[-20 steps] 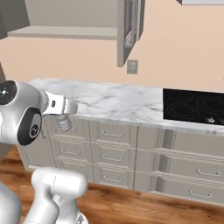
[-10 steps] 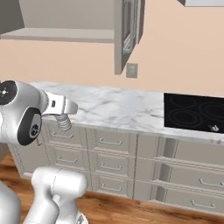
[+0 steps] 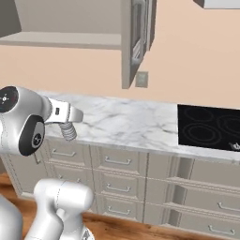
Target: Sort all alcoholic drinks to one cabinet, and non-alcoholic drinks to the other.
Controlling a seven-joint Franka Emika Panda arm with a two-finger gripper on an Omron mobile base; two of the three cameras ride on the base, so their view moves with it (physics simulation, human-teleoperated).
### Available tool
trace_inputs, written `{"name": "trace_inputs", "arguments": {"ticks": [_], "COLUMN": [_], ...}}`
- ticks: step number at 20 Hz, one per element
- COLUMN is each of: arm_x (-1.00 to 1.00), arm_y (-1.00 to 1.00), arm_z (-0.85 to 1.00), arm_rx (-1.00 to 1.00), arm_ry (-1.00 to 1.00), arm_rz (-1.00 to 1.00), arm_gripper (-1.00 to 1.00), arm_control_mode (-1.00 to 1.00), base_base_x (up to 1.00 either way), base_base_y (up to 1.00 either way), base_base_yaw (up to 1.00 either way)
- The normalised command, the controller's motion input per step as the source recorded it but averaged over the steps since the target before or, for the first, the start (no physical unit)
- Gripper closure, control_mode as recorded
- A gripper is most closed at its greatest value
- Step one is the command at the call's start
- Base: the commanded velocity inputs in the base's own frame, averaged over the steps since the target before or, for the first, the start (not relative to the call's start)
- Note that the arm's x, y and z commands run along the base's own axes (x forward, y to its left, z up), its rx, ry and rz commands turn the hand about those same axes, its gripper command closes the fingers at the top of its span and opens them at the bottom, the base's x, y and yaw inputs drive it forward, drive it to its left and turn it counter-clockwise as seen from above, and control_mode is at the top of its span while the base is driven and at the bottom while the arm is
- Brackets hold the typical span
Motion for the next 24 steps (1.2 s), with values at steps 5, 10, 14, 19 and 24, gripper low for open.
{"name": "trace_inputs", "arguments": {"ticks": [5,10,14,19,24], "arm_x": [0.00,0.00,0.00,0.00,0.00], "arm_y": [0.00,0.00,0.00,0.00,0.00], "arm_z": [0.00,0.00,0.00,0.00,0.00], "arm_rx": [0.00,0.00,0.00,0.00,0.00], "arm_ry": [0.00,0.00,0.00,0.00,0.00], "arm_rz": [0.00,0.00,0.00,0.00,0.00], "arm_gripper": [1.00,1.00,1.00,1.00,1.00], "arm_control_mode": [1.00,1.00,1.00,1.00,1.00], "base_base_x": [0.42,0.41,0.40,0.40,0.39], "base_base_y": [0.29,0.30,0.29,0.29,0.27], "base_base_yaw": [0.00,0.00,0.00,0.00,0.00]}}
